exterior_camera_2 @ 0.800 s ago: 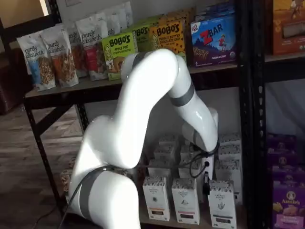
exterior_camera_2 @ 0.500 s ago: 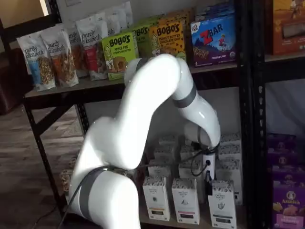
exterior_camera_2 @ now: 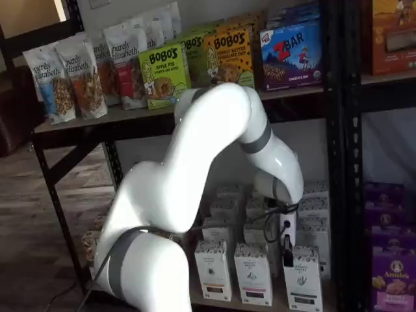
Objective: Pick up the white box with a green strip in the middle, on the bottom shelf, the sixth box from the left
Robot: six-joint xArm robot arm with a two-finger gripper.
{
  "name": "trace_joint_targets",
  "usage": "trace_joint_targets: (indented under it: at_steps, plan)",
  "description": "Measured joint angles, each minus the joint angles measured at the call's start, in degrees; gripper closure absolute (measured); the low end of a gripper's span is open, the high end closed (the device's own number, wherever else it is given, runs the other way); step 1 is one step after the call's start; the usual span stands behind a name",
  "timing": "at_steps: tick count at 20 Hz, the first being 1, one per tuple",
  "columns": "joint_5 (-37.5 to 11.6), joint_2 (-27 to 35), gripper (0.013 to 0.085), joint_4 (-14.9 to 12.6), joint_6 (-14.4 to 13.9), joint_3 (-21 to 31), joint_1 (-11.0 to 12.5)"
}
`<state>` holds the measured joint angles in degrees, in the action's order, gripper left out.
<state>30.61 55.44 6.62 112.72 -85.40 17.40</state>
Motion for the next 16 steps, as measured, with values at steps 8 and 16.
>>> trace_joint_targets:
  at_steps: [8, 16]
  plan:
    - [0.66, 3.27, 0.0130, -2.09, -1.64, -3.57, 0.17]
    - [2.68, 6.55, 0.0130, -7.82, -6.80, -7.60, -0.05]
